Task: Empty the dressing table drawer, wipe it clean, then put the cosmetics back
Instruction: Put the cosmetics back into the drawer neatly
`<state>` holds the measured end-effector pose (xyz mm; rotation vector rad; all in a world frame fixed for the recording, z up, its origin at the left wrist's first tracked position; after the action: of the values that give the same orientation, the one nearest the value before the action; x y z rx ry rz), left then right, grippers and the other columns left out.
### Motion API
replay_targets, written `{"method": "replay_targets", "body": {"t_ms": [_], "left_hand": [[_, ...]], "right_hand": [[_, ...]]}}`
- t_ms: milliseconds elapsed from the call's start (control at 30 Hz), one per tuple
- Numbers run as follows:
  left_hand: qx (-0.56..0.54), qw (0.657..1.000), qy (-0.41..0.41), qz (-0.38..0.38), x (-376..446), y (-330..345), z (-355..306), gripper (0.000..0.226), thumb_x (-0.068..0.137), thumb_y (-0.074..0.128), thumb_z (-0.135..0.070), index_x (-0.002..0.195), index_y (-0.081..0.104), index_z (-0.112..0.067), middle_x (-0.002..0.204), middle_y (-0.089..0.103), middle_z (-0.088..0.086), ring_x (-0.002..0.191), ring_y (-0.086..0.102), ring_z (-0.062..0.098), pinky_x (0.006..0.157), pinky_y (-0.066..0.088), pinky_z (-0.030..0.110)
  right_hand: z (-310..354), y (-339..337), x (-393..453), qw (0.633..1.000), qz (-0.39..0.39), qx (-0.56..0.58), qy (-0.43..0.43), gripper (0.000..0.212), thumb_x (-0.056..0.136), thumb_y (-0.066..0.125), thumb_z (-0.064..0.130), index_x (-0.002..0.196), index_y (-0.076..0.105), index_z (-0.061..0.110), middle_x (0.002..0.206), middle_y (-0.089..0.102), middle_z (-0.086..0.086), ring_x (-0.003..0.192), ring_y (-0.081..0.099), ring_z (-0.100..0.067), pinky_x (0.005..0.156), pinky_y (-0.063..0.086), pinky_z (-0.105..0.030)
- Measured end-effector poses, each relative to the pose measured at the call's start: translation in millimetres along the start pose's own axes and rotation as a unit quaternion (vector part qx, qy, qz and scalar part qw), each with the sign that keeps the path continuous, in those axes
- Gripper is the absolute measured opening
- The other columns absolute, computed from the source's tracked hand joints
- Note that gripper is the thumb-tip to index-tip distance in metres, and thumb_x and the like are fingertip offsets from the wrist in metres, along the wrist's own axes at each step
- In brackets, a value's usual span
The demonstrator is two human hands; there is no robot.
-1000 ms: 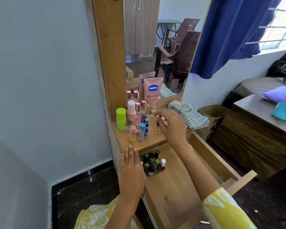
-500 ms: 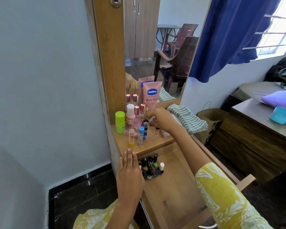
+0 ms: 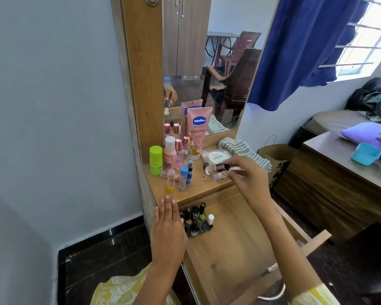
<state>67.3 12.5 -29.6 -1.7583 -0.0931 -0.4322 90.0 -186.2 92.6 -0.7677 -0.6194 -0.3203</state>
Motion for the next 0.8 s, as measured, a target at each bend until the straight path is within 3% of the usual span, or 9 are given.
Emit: {"method": "replay_targets", "body": {"t_ms": [167,267,367,467,600,800], "left_hand": [[-0.019,1.0,-0.009,0.0,0,-1,0,0.054,0.08,0.071,-0.022,0.125,0.054,0.001,0.134,0.05,0.02,0.126,0.048,0.03,0.106,0.029,0.042],[-0.003,1.0,-0.004,0.008,-1,-5,-3,0.052,0.098,0.043,-0.027,0.141,0.024,-0.005,0.15,0.018,0.014,0.142,0.021,0.025,0.115,0.009,0.036],[-0.019,1.0,-0.015,-0.007,-1,-7,-1,0.05,0.095,0.05,-0.025,0.138,0.036,-0.003,0.147,0.032,0.016,0.138,0.03,0.026,0.113,0.016,0.037],[-0.012,1.0,-0.005,0.002,-2,-8,-3,0.05,0.099,0.039,-0.027,0.142,0.027,-0.005,0.151,0.021,0.014,0.142,0.02,0.025,0.115,0.008,0.036],[-0.008,1.0,-0.016,0.002,-2,-7,-1,0.049,0.098,0.043,-0.025,0.141,0.031,-0.004,0.15,0.026,0.015,0.141,0.023,0.025,0.114,0.009,0.036],[-0.002,1.0,-0.012,0.015,-1,-3,-1,0.052,0.095,0.05,-0.026,0.139,0.035,-0.003,0.148,0.031,0.016,0.139,0.028,0.027,0.113,0.014,0.037]], "right_hand": [[-8,-10,-48,0.998,0.025,0.027,0.041,0.026,0.077,0.077,0.009,0.099,0.069,0.019,0.095,0.065,0.007,0.084,0.063,-0.008,0.071,0.051,-0.014],[-35,11,-70,0.99,0.097,-0.022,0.102,0.029,0.078,0.075,0.013,0.102,0.067,0.026,0.097,0.063,0.009,0.084,0.061,-0.005,0.069,0.052,-0.013],[-67,40,-85,0.964,0.176,-0.109,0.168,0.024,0.077,0.074,0.012,0.097,0.069,0.024,0.096,0.062,0.007,0.081,0.061,-0.005,0.073,0.054,-0.025],[-84,62,-86,0.942,0.22,-0.144,0.209,0.019,0.075,0.074,0.012,0.092,0.068,0.02,0.093,0.062,0.004,0.081,0.062,-0.014,0.077,0.053,-0.039],[-86,86,-77,0.938,0.237,-0.135,0.216,0.023,0.073,0.075,0.008,0.093,0.071,0.018,0.092,0.067,0.001,0.083,0.064,-0.016,0.076,0.052,-0.031],[-87,105,-71,0.941,0.225,-0.078,0.239,0.021,0.071,0.073,0.0,0.086,0.073,0.015,0.085,0.071,0.001,0.077,0.065,-0.015,0.074,0.054,-0.03]]}}
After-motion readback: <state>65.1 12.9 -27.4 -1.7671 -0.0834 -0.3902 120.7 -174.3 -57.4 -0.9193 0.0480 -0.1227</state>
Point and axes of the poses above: each hand's wrist, its own x-axis towards the middle knuckle, its own y-axis out of the palm, z = x × y, the point moved 7 cm from there along x, towards the middle knuckle
